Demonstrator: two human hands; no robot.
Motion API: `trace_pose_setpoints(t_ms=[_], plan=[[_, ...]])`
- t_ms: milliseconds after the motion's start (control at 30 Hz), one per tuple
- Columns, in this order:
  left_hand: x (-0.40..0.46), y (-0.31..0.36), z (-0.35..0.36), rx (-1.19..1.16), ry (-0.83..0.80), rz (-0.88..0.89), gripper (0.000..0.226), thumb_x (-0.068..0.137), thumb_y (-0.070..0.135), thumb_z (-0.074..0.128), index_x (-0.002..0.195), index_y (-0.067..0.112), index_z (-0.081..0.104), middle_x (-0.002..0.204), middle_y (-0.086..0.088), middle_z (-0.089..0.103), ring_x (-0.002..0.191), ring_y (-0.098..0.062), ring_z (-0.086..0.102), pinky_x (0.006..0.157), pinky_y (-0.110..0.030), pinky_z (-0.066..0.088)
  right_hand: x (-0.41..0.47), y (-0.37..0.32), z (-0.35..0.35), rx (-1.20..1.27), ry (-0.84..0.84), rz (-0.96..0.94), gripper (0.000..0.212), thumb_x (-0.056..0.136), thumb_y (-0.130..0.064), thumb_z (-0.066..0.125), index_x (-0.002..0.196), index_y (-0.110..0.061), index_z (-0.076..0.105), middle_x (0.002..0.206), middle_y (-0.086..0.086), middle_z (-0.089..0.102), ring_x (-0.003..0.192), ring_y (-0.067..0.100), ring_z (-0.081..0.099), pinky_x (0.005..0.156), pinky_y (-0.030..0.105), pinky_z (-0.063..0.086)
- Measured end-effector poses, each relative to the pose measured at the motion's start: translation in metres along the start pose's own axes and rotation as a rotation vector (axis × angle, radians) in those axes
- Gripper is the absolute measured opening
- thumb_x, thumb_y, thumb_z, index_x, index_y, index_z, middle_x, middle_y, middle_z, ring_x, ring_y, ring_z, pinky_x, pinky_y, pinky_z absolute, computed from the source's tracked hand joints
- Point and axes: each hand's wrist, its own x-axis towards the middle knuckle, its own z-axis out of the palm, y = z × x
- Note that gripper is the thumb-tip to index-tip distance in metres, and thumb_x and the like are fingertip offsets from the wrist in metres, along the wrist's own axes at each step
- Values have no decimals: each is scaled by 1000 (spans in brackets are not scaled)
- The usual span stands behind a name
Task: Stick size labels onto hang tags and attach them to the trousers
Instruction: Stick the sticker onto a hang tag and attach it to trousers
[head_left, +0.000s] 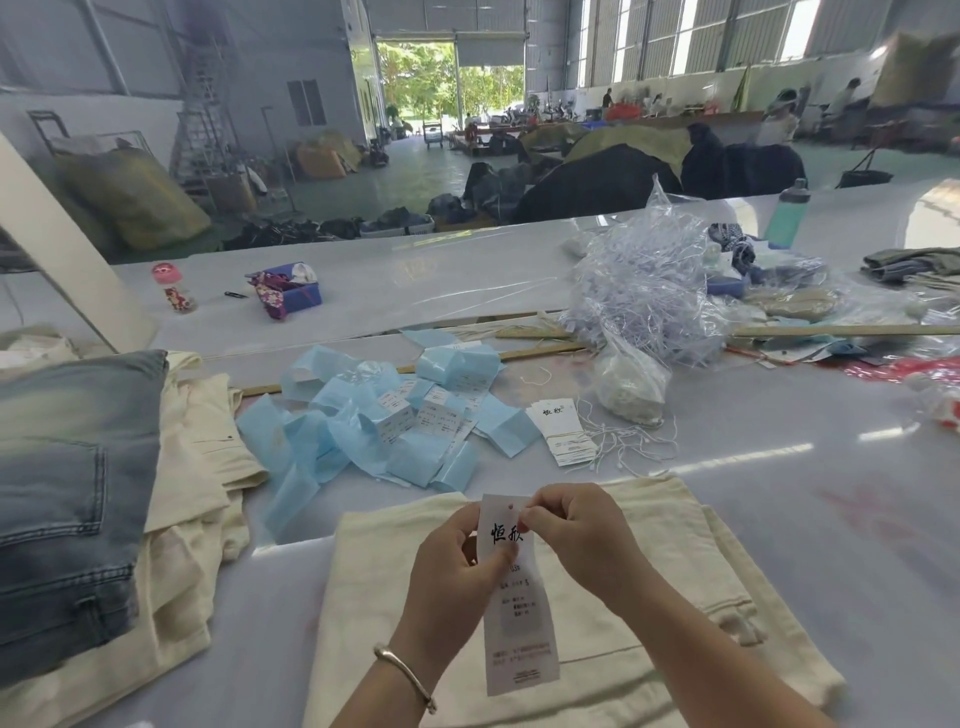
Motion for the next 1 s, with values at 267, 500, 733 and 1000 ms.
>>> trace_pose_setpoints(t_ms=[267, 500, 733, 1000], plan=[[-5, -1, -10, 64, -34, 23, 19, 85, 20, 65, 99, 31, 72, 79, 7, 70, 69, -11, 62, 64, -32, 51, -4, -6, 13, 102, -31, -24, 19, 83, -12, 63, 65, -8, 68, 51, -3, 47, 53, 10, 38, 57, 31, 32], [-5, 0, -10, 79, -53, 32, 24, 90, 9, 64, 98, 30, 72, 82, 3, 72, 71, -22, 66, 64, -39, 52, -6, -2, 14, 103, 30, -20, 22, 85, -10, 62, 65, -4, 65, 45, -11, 42, 49, 5, 35, 55, 28, 30], [3, 5, -9, -285, -82, -134, 55, 104, 38, 36, 85, 6, 77, 70, -12, 68, 55, -14, 50, 47, -22, 35, -11, -1, 8, 112, 53, -10, 21, 84, -11, 63, 64, -8, 66, 51, -10, 50, 54, 7, 43, 59, 30, 36], [24, 13, 20, -329, -243, -199, 17, 76, 23, 72, 78, 6, 74, 72, -10, 68, 58, -12, 56, 46, -18, 36, -19, 17, -22, 202, 73, -40, 21, 82, -8, 63, 61, -10, 65, 49, -3, 52, 52, 6, 41, 54, 24, 33]])
